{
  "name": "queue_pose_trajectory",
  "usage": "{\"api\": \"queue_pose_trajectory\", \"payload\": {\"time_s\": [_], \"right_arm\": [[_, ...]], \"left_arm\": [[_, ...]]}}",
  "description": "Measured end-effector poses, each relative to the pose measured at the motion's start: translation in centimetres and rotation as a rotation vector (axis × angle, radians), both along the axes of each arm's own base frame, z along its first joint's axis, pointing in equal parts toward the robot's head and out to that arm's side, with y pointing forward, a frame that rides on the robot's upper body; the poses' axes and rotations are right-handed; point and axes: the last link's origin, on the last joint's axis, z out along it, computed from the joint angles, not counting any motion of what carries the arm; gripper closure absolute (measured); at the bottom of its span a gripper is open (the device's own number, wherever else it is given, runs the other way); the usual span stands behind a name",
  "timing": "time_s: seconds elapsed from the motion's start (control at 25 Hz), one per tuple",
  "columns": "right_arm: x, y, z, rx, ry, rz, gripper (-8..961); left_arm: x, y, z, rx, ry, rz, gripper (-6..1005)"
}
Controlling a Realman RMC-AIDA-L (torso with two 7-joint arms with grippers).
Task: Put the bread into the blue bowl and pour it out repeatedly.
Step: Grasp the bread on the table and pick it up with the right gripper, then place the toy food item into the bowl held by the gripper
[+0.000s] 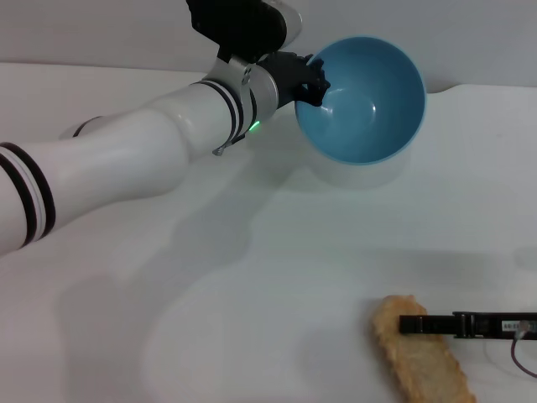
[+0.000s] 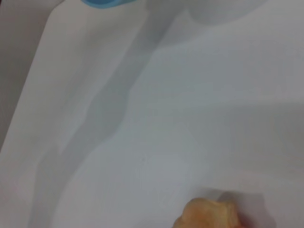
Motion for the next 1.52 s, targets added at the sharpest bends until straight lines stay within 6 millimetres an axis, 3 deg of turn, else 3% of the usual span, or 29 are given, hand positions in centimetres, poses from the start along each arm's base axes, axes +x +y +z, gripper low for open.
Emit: {"api": "queue_pose_trajectory", "payload": {"time_s": [0.24, 0.64, 0.84, 0.92, 1.04, 1.08, 1.24, 1.4, 1.52], "right_arm": [[0.0, 0.1, 0.0, -0.026, -0.021, 0.017, 265], [-0.8, 0.5, 0.5, -0.026, -0.005, 0.063, 448], [-2.1, 2.8, 2.8, 0.079, 0.004, 0.136, 520], [-3.4, 5.0, 5.3, 0.15, -0.001, 0.209, 544], [-4.4, 6.4, 7.1, 0.214, 0.008, 0.244, 575], [-5.4, 7.7, 8.9, 0.296, 0.021, 0.278, 585], [-7.4, 9.6, 11.6, 0.435, 0.07, 0.347, 623], [-8.6, 10.4, 12.1, 0.481, 0.098, 0.373, 672], [-9.3, 11.0, 10.9, 0.49, 0.101, 0.386, 696]], "left_arm": [[-0.3, -0.1, 0.0, 0.0, 0.001, 0.006, 999], [-0.4, -0.2, -0.1, -0.002, 0.001, 0.008, 999], [-0.5, -0.5, -0.5, -0.047, 0.002, 0.027, 999], [-0.5, -0.9, -1.0, -0.1, 0.008, 0.038, 999], [-0.6, -1.2, -1.3, -0.133, 0.005, 0.054, 999], [-0.7, -1.5, -1.6, -0.166, -0.002, 0.074, 1000], [-0.5, -2.2, -2.2, -0.239, -0.019, 0.117, 1000], [-0.2, -2.7, -2.7, -0.275, -0.02, 0.121, 1000], [0.1, -2.8, -2.9, -0.293, -0.021, 0.121, 1000]]}}
